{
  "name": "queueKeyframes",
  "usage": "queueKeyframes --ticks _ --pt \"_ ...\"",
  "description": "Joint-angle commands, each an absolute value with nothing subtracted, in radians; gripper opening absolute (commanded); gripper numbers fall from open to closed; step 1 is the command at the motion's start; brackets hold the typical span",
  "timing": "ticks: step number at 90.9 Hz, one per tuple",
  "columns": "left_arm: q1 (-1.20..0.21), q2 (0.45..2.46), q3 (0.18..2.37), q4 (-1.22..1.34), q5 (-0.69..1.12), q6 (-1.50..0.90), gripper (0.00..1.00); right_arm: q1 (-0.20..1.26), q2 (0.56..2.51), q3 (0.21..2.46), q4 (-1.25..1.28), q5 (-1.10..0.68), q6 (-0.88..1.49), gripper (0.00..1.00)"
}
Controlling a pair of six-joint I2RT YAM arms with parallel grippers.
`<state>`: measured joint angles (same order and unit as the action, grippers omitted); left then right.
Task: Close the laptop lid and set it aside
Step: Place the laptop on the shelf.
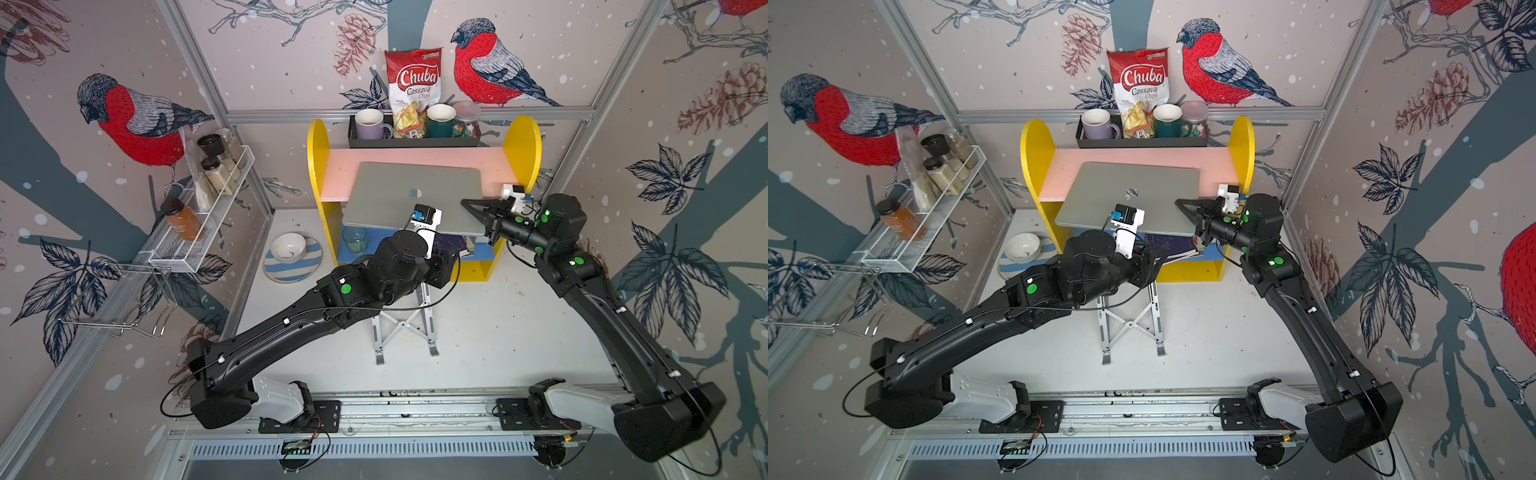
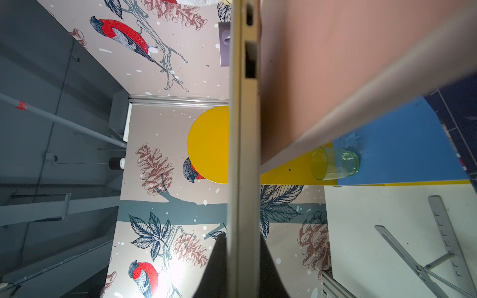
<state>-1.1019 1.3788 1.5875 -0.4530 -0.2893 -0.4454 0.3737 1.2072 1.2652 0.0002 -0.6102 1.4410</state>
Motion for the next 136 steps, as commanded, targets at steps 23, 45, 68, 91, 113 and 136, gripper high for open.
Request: queueKeyframes --ticks 23,45,68,91,113,136 --pt "-1.104 1.392 1.610 -0.373 -0.309 -0.425 0.56 0.377 1.234 1.303 -0.039 -0.574 1.344 0.00" --pt "-1.105 1.272 1.421 -0.214 -0.333 -0.577 0.79 0.364 1.240 1.307 -0.028 -0.580 1.353 0.00" --pt "-1.088 1.219 1.313 -0.032 -0.381 -0.718 0.78 0.363 1.240 1.302 -0.017 -0.583 1.362 0.00" --pt "-1.083 1.205 1.201 0.225 -0.414 -0.845 0.75 0.360 1.243 1.296 -0.001 -0.595 1.371 0.00" --pt "-1.082 1.245 1.247 0.243 -0.414 -0.831 0.70 0.359 1.248 1.293 0.011 -0.603 1.376 0.00" --pt "-1.062 1.319 1.305 0.229 -0.369 -0.852 0.60 0.358 1.249 1.287 0.019 -0.606 1.379 0.00"
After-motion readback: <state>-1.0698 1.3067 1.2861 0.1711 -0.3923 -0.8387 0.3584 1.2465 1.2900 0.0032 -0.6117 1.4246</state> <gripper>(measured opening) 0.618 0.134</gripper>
